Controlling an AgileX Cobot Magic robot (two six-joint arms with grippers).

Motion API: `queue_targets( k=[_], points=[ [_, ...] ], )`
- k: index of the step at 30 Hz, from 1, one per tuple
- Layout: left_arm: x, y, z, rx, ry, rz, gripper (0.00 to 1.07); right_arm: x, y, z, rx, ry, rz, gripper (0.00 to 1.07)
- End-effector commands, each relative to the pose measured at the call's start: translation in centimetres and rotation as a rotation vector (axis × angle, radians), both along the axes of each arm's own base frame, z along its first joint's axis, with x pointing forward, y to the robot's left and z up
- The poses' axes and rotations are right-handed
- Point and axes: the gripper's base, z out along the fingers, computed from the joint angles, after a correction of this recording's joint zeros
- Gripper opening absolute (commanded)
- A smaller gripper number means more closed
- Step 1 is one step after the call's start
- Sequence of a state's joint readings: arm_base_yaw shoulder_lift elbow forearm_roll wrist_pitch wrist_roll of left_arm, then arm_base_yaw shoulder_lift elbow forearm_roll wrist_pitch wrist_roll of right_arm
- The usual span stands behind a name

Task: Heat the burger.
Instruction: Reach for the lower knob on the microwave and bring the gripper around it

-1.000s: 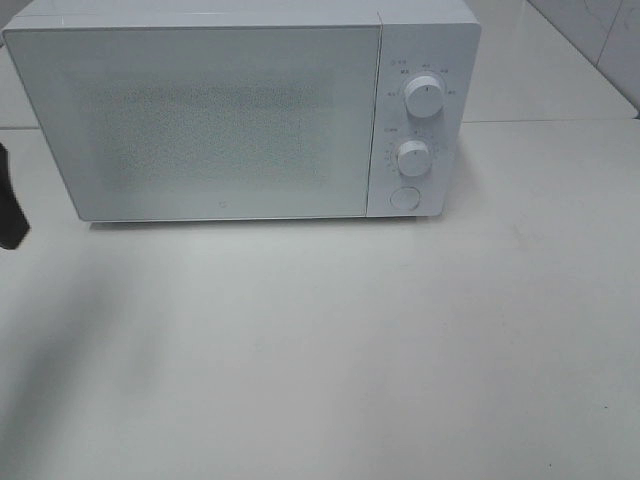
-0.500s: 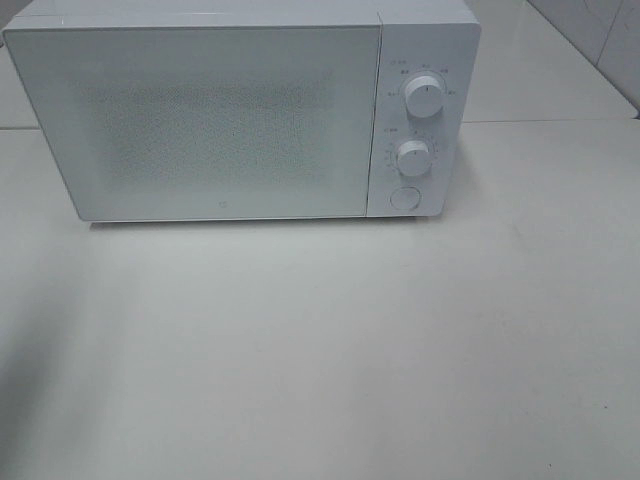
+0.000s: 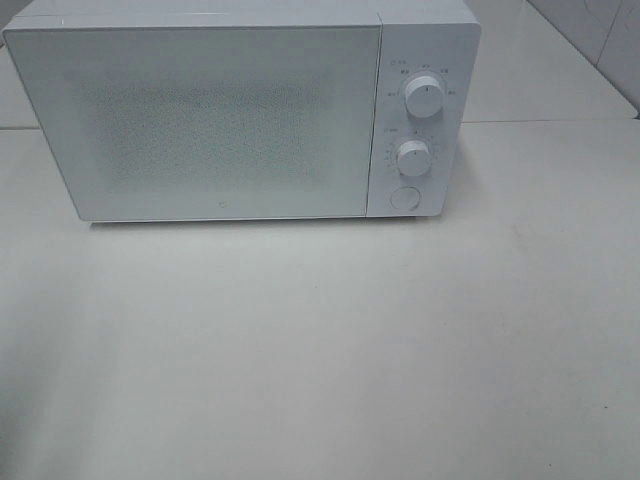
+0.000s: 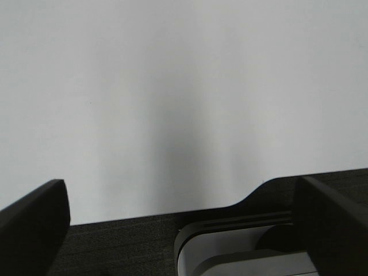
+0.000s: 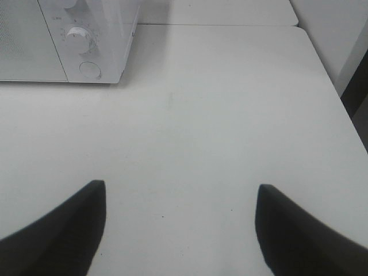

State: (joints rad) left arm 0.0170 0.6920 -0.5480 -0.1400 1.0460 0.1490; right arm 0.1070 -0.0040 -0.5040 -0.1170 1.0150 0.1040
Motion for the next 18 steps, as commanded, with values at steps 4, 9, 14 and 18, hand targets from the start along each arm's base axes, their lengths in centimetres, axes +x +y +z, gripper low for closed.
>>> queue_targets(
  k=[4,9,14,18],
  points=[
    [-2.2,0.1,0.0,-0.033,-0.098,0.078,0.98,-0.3,0.0,0.0,-0.001,-0.036,-0.003,0.71],
    [-3.5,0.2,0.6,-0.022,-0.190,0.091,0.98,-0.3,0.0,0.0,-0.001,-0.036,-0.003,0.71],
    [-5.2,0.2,1.3,-0.021,-0.303,0.089,0.98,-0.3,0.0,0.0,-0.001,-0.036,-0.003,0.71],
    [-6.1,0.2,1.6,-0.024,-0.367,0.089,0.98,-0.3,0.0,0.0,-0.001,-0.036,-0.003,0.71]
  ],
)
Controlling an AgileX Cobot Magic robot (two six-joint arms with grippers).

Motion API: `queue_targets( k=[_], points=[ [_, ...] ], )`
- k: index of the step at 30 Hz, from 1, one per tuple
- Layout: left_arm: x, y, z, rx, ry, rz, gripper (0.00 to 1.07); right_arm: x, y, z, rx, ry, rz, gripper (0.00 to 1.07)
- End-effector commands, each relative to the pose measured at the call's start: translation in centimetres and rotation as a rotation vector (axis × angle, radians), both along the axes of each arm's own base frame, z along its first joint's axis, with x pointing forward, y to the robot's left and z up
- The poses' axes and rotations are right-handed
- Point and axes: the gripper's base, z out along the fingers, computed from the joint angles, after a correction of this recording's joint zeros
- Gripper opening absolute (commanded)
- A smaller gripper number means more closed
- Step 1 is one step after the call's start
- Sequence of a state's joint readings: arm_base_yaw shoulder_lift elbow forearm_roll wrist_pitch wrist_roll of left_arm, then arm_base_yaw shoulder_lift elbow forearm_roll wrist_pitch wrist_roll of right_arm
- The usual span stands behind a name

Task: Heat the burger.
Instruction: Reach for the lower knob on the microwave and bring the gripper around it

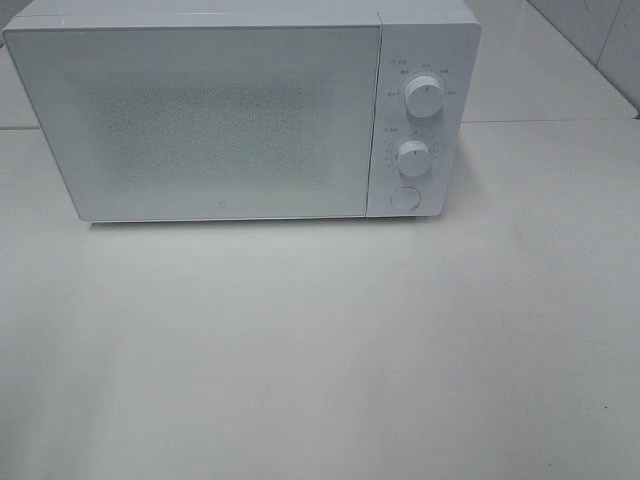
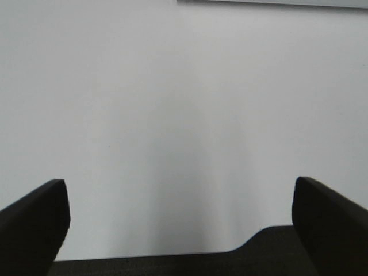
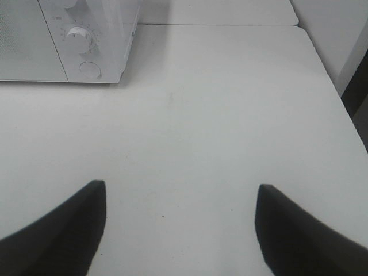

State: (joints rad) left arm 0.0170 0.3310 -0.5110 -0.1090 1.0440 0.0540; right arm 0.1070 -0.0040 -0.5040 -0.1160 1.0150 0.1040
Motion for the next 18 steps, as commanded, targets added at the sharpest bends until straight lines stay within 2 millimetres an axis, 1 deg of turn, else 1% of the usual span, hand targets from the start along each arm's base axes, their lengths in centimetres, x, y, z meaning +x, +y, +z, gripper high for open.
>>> queue_targets(
  k=[1,2,5,6,8,9,11,13,14,18],
  points=[
    [-1.1,0.0,0.1,-0.003,-0.072,0.009,0.98,-0.3,-0.1,0.0,-0.002,-0.036,-0.003,0.71],
    [-1.1,0.0,0.1,-0.003,-0.072,0.009,0.98,-0.3,-0.1,0.0,-0.002,-0.036,-0.003,0.71],
    [-3.0,0.0,0.5,0.000,-0.199,0.009,0.98,-0.3,-0.1,0.0,-0.002,-0.036,-0.003,0.71],
    [-3.0,0.0,0.5,0.000,-0.199,0.009,0.98,-0.3,-0.1,0.0,-0.002,-0.036,-0.003,0.71],
    [-4.0,0.0,0.5,0.003,-0.259,0.009,0.98,-0.3,-0.1,0.0,-0.002,-0.036,-0.003,0.71],
    [-4.0,0.0,0.5,0.003,-0.259,0.009,0.98,-0.3,-0.1,0.0,-0.002,-0.036,-0.003,0.71],
    [-4.8,0.0,0.5,0.004,-0.314,0.010,0.98,-0.3,-0.1,0.0,-0.002,-0.036,-0.003,0.71],
    [-5.1,0.0,0.5,0.005,-0.329,0.010,0.98,-0.3,-0.1,0.0,-0.002,-0.036,-0.003,0.71],
    [-5.7,0.0,0.5,0.005,-0.368,0.010,0.98,-0.3,-0.1,0.0,-0.002,-0.036,-0.003,0.71],
    [-5.5,-0.1,0.5,0.002,-0.360,0.009,0.98,-0.3,-0.1,0.0,-0.002,-0.036,-0.003,0.71]
  ],
)
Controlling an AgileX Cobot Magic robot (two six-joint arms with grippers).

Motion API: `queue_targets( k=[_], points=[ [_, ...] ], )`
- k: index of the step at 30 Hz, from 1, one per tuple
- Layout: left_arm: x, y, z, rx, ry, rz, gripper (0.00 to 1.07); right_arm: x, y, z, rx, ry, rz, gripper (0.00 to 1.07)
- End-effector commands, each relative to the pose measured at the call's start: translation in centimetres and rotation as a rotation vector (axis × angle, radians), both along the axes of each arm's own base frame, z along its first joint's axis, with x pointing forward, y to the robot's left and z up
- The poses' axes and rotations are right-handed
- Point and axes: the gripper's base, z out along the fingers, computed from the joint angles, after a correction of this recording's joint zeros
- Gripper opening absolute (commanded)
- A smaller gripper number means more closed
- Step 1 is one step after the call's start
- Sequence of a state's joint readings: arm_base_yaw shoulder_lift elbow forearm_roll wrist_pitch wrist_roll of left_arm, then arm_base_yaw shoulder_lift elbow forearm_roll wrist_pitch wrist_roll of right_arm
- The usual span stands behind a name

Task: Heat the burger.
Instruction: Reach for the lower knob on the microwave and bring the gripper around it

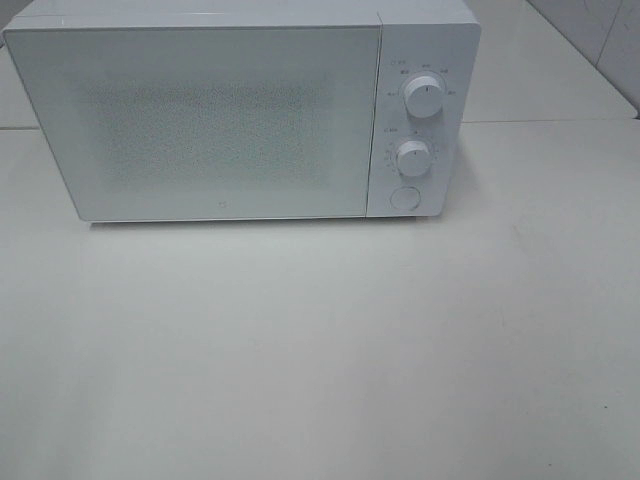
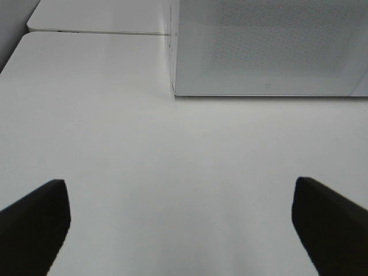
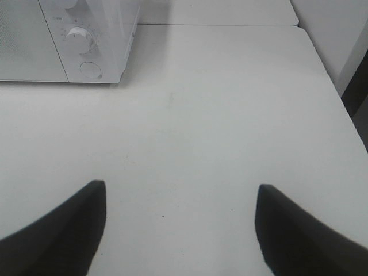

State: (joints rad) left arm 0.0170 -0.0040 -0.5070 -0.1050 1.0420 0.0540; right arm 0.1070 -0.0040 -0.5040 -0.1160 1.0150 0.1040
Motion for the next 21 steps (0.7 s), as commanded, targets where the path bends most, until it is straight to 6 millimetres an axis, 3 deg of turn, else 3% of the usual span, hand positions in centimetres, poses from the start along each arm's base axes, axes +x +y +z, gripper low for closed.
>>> queue_targets(
  k=[1,21],
  points=[
    [-0.33,-0.01,-0.05,-0.008,-0.027,0.005,0.98,-0.32,-0.05,0.04,-0.002,-0.035,-0.003,0.71],
    [-0.28,0.02,-0.05,-0.005,-0.024,0.008,0.98,-0.32,-0.05,0.04,-0.002,-0.035,-0.003,0.71]
  ],
)
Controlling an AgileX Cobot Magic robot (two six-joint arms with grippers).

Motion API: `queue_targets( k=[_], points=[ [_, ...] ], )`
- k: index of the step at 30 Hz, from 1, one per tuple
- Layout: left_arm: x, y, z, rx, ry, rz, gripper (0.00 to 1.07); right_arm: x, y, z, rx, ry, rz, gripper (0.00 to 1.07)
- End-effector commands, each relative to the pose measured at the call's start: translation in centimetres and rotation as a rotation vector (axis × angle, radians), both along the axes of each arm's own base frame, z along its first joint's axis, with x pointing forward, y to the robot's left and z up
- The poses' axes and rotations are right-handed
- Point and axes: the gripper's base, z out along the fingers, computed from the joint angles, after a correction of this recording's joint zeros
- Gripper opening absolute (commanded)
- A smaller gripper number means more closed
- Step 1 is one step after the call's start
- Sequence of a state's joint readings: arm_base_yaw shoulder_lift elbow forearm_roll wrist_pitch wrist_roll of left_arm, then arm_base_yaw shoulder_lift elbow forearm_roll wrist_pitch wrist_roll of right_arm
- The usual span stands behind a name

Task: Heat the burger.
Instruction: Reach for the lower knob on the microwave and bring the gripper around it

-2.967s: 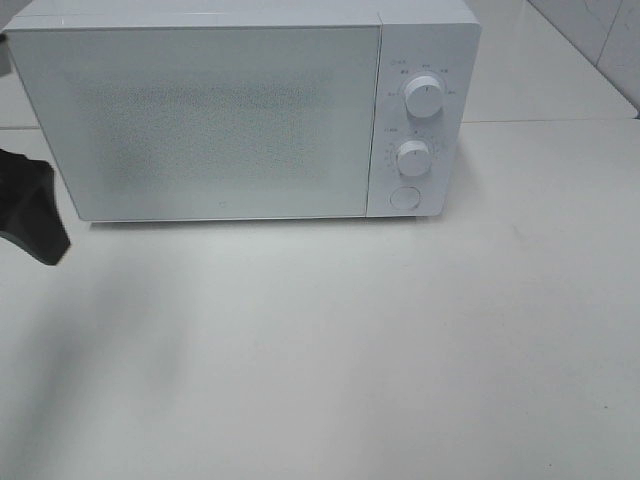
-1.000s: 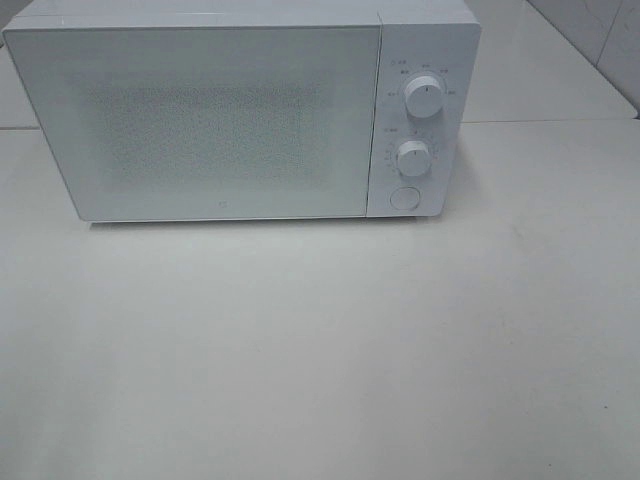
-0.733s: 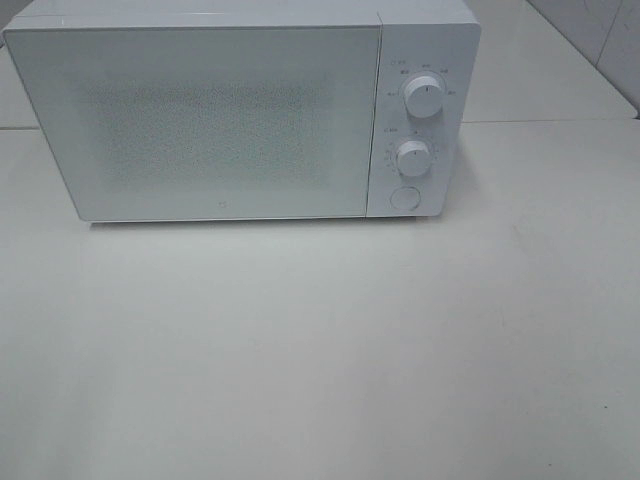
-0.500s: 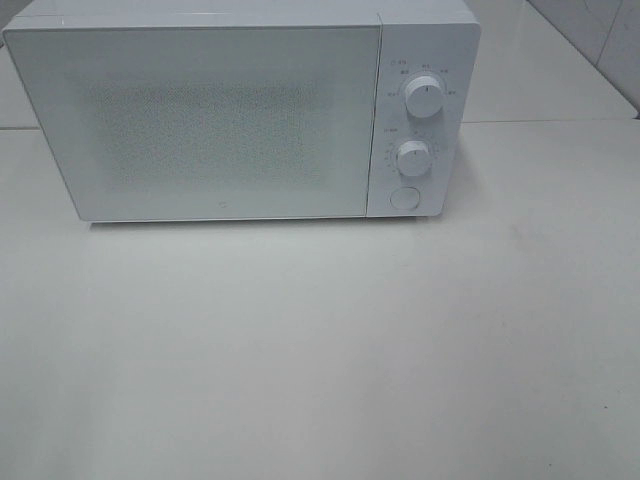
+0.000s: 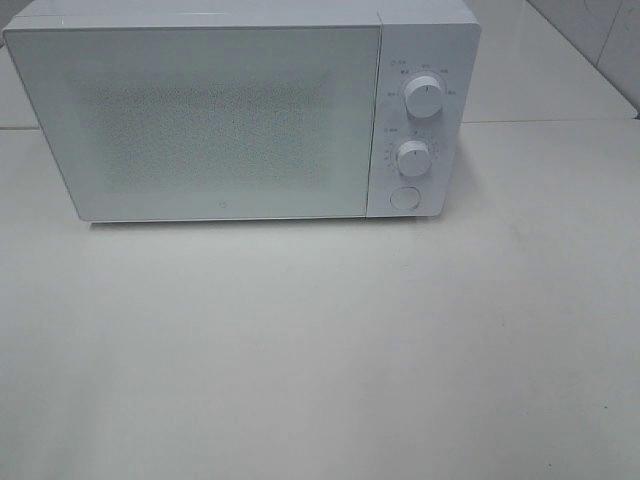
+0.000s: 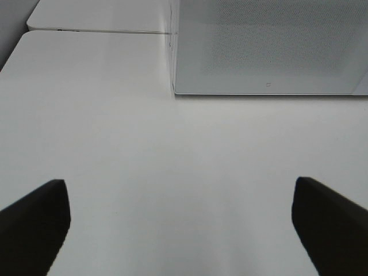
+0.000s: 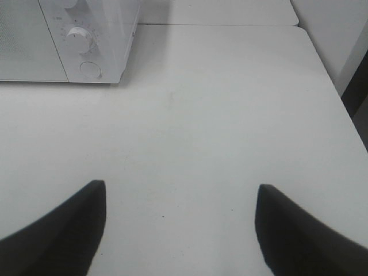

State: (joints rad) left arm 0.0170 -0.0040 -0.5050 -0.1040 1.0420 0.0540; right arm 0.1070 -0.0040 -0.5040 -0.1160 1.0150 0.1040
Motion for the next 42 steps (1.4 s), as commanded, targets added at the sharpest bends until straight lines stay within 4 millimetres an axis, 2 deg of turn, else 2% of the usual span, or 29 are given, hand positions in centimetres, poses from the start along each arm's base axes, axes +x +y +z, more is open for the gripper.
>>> queue_targets(
  k=[1,22,31,33,34,36,40,42],
  points=[
    [-0.3,0.0,0.0,-0.005,-0.026,0.007,0.98,-0.3,0.0,0.0,-0.002,-0.035,-0.003,0.71],
    [-0.3,0.0,0.0,-0.005,-0.026,0.007,0.98,0.1,0.0,0.6,-0.004,-0.028,-0.003,0.71],
    [-0.3,0.0,0.0,-0.005,-0.026,0.007,0.98,2.3,0.3,1.8,0.001,-0.057,0.006,0.71],
    [-0.3,0.0,0.0,-0.005,-0.026,0.007,0.98,3.4,0.5,1.9,0.015,-0.098,0.010,0.71],
    [-0.3,0.0,0.0,-0.005,-0.026,0.007,0.98,3.4,0.5,1.9,0.015,-0.098,0.010,0.71],
    [-0.3,0.0,0.0,-0.005,-0.026,0.007,0.98,5.0,0.7,1.5,0.019,-0.111,0.018,0.71],
    [-0.3,0.0,0.0,-0.005,-0.026,0.007,0.98,5.8,0.8,1.3,0.018,-0.113,0.024,0.71],
    [-0.3,0.0,0.0,-0.005,-0.026,0.007,0.98,7.5,1.1,0.8,0.018,-0.130,0.037,0.71]
  ],
)
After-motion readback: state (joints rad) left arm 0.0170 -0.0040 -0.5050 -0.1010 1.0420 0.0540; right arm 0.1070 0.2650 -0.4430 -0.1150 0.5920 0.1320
